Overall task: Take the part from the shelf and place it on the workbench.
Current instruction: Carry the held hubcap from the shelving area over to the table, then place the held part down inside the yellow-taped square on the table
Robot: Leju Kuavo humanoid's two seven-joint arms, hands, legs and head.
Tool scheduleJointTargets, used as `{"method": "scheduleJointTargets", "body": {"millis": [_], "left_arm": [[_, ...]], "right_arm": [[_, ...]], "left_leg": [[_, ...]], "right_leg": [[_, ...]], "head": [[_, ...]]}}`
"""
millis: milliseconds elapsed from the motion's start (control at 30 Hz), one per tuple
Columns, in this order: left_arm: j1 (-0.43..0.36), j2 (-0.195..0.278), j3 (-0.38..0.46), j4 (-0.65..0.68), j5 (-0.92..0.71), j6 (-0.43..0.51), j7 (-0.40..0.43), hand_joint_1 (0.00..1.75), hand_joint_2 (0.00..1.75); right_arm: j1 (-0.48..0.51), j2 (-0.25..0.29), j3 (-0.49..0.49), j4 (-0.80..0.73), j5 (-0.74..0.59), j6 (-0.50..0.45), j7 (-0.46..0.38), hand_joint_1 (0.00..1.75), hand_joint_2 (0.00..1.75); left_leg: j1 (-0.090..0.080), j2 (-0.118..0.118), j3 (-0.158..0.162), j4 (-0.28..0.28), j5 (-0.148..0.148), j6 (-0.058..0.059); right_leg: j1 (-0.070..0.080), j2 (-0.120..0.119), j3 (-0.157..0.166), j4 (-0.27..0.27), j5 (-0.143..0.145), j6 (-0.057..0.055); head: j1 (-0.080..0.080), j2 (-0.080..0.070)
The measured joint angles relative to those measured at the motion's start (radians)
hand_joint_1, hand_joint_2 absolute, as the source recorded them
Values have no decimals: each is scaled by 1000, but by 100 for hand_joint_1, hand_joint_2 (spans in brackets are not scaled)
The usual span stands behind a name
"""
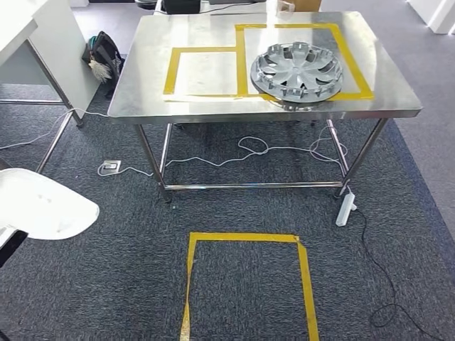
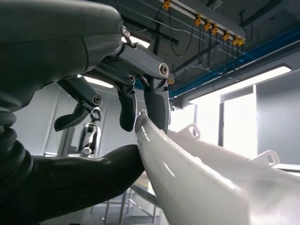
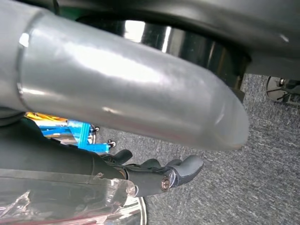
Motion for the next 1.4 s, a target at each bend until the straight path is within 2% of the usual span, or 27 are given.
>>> {"method": "scheduleJointTargets", "body": {"millis": [100, 233, 367, 467, 867, 1200, 1400], "left_arm": [[12, 35, -23, -1, 69, -1, -77, 175, 175], [20, 81, -52, -9, 123, -21, -125, 175, 175], [23, 113, -78, -23, 151, -49, -153, 175, 175], [22, 132, -102, -41, 158, -75, -159, 175, 175], [4, 158, -176, -69, 154, -112, -159, 175, 175], [-115, 167, -344, -69, 126, -198, -134, 175, 175], [-145, 174, -415, -69, 139, -204, -134, 175, 175]], "right_arm": [[1, -1, 0, 0, 4, 13, 3, 0, 0], [0, -2, 0, 0, 9, 26, 5, 0, 0], [-1, -4, 0, 0, 13, 28, 5, 0, 0], [-1, -6, 0, 0, 14, 30, 5, 0, 0], [-2, -7, 0, 0, 17, 31, 5, 0, 0], [-7, -6, 0, 0, 20, 22, 5, 0, 0], [-7, -6, 0, 0, 23, 22, 5, 0, 0]], "left_leg": [[2, 0, -1, -4, 4, 8], [3, 0, 0, -15, 11, -6], [6, 0, 0, -17, 13, -19], [7, 0, 0, -17, 13, -22], [2, 0, -1, -16, 13, -22], [2, 0, -1, -16, 14, -21], [-2, 0, -3, -9, 5, -8]], "right_leg": [[2, 1, -2, -1, 6, -1], [4, 2, -6, -1, 7, -10], [7, 1, -8, 0, 7, -14], [8, 2, -8, 0, 8, -15], [3, 2, -7, -1, 9, -13], [2, 1, -7, -1, 10, -12], [-3, 2, -6, -3, 9, -4]], "head": [[0, 0], [-1, 0], [0, 0], [0, 0], [0, 0], [0, 0], [0, 0]]}}
